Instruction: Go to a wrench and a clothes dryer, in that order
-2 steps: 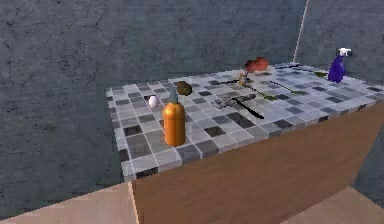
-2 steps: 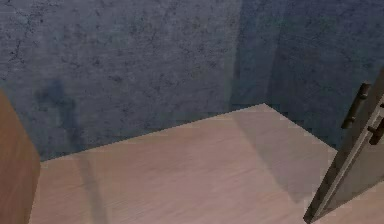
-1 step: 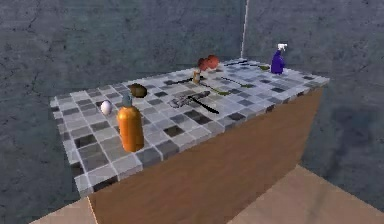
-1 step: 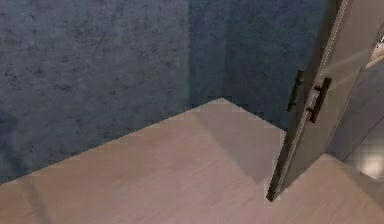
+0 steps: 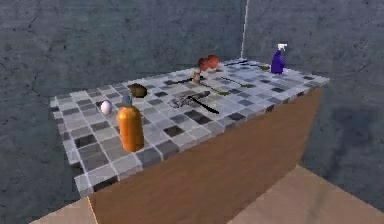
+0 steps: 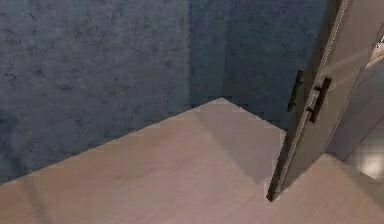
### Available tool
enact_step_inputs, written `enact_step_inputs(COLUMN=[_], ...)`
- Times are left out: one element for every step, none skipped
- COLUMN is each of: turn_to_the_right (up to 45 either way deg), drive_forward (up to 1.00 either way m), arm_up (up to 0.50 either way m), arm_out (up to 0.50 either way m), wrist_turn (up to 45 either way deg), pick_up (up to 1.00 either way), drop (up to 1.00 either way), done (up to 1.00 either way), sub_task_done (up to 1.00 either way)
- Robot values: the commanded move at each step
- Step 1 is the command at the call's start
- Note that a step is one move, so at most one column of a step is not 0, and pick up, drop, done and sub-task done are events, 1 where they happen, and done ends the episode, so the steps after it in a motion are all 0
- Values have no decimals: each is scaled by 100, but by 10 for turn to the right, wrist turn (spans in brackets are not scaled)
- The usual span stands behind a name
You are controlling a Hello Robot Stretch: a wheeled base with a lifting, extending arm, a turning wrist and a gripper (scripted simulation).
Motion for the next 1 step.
enact_step_inputs(turn_to_the_right=[450], drive_forward=[0], arm_up=[0], arm_out=[0], wrist_turn=[0], pick_up=[0], drop=[0], done=[0], sub_task_done=[0])
